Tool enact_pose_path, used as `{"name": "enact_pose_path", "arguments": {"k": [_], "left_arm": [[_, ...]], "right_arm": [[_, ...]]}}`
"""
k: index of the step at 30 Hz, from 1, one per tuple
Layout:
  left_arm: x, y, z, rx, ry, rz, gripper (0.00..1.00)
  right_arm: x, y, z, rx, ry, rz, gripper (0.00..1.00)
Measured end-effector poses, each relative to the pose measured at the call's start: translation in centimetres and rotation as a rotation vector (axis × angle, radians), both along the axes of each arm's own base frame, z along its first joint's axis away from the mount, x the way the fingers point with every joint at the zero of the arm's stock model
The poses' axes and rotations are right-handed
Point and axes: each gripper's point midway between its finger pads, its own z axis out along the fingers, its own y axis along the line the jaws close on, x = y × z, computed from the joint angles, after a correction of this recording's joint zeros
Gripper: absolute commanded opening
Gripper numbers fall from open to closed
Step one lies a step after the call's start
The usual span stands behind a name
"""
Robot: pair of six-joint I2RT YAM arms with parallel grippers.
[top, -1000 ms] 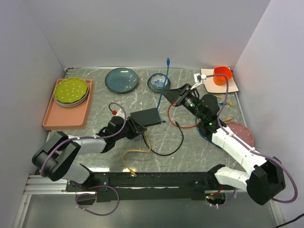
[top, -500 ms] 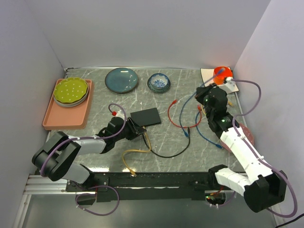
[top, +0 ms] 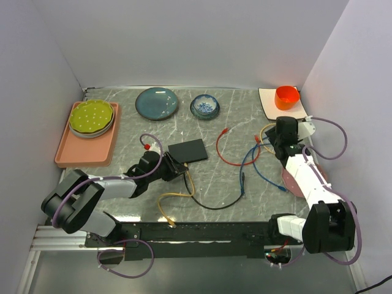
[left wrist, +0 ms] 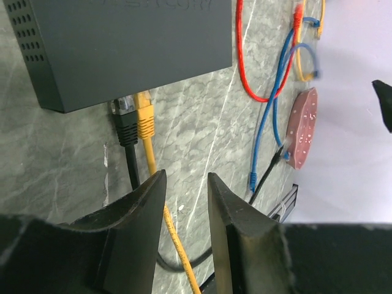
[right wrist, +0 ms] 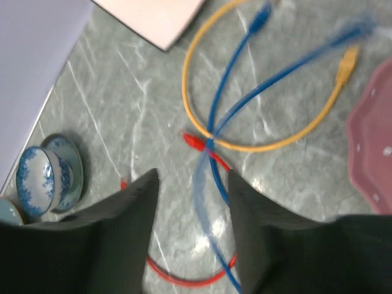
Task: Pull the plug from the switch port
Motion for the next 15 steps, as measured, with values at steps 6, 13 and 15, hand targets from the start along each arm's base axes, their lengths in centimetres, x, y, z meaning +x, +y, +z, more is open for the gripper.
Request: {"name": "enact_pose_path", "arguments": {"k": [6, 13, 15], "left_arm": [[-0.1, 0.5, -0.6, 0.029, 0.017, 0.016, 0.41], [1.3, 2.0, 1.6, 0.076, -0.032, 0.098, 0.43], [2.3, 2.8, 2.6, 0.081, -0.05, 0.137, 0.42]], "right_arm": [[0.9, 5.6, 0.7, 0.032, -0.041, 0.204, 0.64], [1.7, 17.6, 2.5, 0.056, -0.119, 0.668, 0.61], [1.5, 20.7, 1.2, 0.08, -0.106, 0.79, 0.6]]}}
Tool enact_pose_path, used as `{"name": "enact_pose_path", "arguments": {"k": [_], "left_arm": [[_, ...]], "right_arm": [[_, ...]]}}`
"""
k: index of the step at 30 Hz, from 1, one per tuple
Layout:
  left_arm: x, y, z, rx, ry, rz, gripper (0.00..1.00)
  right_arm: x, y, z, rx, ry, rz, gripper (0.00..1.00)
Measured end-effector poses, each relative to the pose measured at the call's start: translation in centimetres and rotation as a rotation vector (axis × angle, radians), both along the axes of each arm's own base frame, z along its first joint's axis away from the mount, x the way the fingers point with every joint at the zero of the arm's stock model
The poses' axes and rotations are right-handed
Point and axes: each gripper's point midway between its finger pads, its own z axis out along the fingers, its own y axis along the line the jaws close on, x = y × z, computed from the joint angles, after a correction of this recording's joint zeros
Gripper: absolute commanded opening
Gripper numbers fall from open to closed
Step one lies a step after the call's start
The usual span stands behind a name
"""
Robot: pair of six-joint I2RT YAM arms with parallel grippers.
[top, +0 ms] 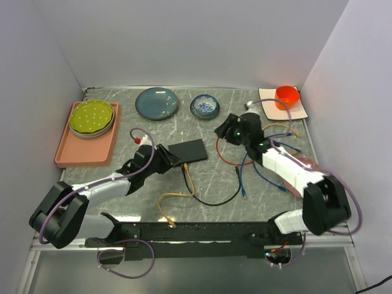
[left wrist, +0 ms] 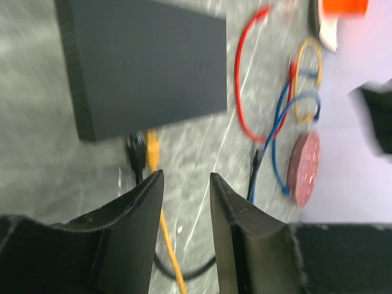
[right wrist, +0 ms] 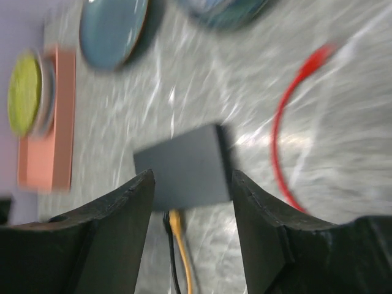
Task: Pull the plug from the switch port
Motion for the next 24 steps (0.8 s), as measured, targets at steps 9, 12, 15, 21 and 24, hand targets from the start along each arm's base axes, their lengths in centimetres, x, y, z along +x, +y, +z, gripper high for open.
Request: {"name": "enact_pose_path", "arguments": {"k": [9, 12, 15, 21, 24], "left_arm": [[2.6, 4.0, -2.2, 0.052, 0.074, 0.131, 0.41], [2.6, 4.4, -4.0, 0.081, 0.129, 0.14, 0.41], [2.7, 4.5, -5.0, 0.095, 0.16, 0.141, 0.41], [3.8, 3.6, -5.8, 0.098, 0.188, 0.127, 0.4], [4.3, 3.1, -6.1, 0.09, 0.197, 0.116, 0.4]], "right_arm": [[-4.1, 9.5, -7.5, 0.032, 0.161, 0.382, 0.56], [-5.9, 11.5, -8.5, 0.046, 0.184, 0.466, 0.55], [-7.3, 12.5, -9.1, 0.061, 0.195, 0.515, 0.53], [-8.4, 13.0, -10.4, 0.08, 0.208, 0.53, 0.51], [-9.1, 13.1, -11.8, 0.078, 0.241, 0.53, 0.5]]}}
